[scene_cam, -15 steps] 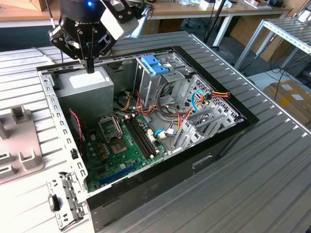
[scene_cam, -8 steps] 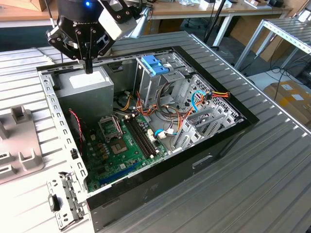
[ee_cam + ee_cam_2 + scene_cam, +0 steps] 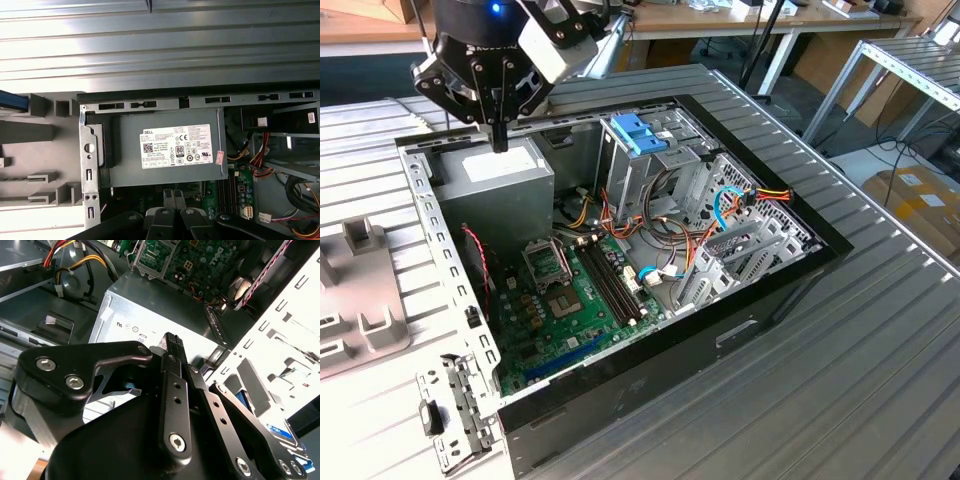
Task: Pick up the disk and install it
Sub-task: 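Reach for the disk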
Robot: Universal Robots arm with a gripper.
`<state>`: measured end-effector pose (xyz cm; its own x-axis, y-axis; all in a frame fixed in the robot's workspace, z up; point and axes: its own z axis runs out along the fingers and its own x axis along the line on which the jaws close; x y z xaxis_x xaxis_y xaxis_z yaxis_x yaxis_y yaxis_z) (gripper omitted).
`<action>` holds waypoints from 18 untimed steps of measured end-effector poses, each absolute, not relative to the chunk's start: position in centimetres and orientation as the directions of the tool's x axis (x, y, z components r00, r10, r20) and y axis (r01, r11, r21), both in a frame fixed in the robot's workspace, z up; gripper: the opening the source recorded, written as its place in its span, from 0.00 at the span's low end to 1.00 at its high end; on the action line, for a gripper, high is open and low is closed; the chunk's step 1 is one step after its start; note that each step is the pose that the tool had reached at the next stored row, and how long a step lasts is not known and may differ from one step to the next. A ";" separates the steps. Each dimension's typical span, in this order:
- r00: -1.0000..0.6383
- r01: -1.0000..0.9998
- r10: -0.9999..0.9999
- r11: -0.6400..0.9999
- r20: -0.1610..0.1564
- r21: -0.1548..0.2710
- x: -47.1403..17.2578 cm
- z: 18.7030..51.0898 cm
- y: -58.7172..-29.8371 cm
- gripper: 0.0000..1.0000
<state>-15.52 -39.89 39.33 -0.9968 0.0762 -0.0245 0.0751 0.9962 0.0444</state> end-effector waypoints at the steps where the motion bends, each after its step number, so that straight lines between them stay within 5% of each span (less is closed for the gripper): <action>1: -0.997 0.075 0.076 0.996 -0.024 0.044 -15.5 39.3 -39.9 0.11; 18: -0.997 0.075 0.076 0.996 -0.024 0.044 -16.2 39.3 -39.9 0.11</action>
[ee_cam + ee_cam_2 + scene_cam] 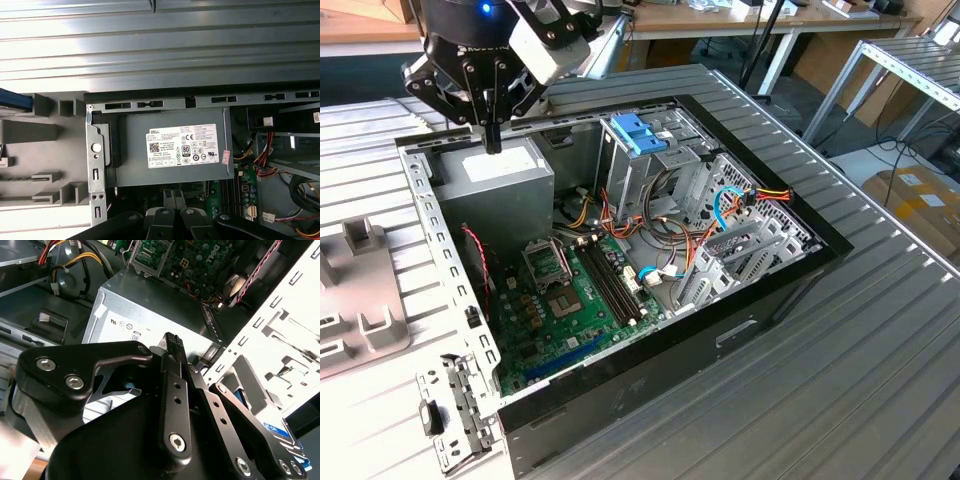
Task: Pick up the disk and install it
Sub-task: 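Reach for the disk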
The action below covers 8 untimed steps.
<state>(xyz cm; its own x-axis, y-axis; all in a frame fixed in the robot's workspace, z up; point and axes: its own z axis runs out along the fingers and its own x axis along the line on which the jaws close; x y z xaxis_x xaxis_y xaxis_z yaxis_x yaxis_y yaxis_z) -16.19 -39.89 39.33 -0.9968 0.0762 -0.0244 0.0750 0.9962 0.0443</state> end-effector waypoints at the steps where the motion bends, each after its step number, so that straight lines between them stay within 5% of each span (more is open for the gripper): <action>1: -0.997 0.075 0.076 0.996 -0.024 0.044 -16.2 39.3 -39.9 0.11; 8: -0.997 0.075 0.076 0.996 -0.024 0.044 -16.5 39.3 -39.9 0.11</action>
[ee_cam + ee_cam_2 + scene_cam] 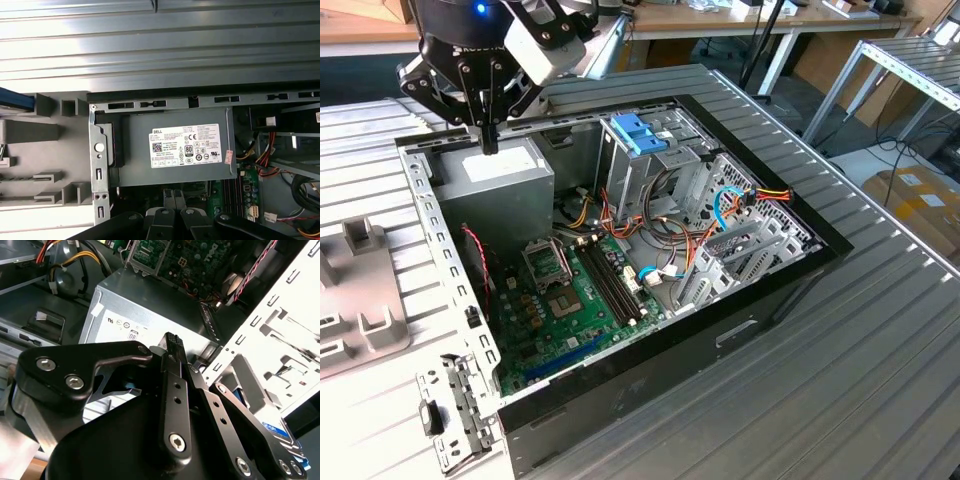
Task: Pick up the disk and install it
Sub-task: 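Reach for the disk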
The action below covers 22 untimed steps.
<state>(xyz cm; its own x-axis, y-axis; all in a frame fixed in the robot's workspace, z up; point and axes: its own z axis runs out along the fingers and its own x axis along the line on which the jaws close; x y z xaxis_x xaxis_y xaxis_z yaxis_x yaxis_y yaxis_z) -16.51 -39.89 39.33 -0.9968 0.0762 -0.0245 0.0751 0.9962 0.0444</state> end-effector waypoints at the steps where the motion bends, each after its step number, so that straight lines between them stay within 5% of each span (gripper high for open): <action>1: -0.997 0.075 0.076 0.996 -0.024 0.044 -16.6 39.3 -39.9 0.11; 22: -0.997 0.075 0.076 0.996 -0.024 0.044 -17.1 39.3 -39.9 0.11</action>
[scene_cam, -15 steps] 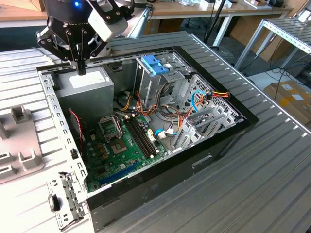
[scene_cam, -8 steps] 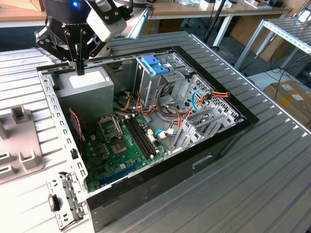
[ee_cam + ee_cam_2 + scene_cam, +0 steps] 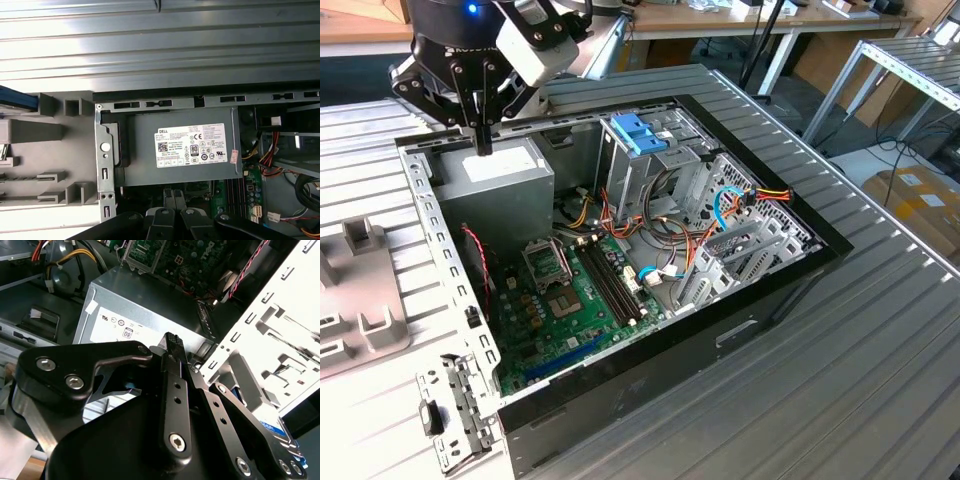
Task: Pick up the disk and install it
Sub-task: 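Reach for the disk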
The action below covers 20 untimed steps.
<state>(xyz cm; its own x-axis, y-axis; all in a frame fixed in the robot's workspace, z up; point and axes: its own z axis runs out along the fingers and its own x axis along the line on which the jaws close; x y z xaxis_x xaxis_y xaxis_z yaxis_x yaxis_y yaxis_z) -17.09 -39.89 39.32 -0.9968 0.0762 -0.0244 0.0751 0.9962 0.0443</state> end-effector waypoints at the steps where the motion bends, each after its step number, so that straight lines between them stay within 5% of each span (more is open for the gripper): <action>1: -0.997 0.075 0.076 0.996 -0.024 0.044 -17.1 39.3 -39.9 0.11; 20: -0.997 0.075 0.076 0.996 -0.024 0.044 -17.8 39.3 -39.9 0.11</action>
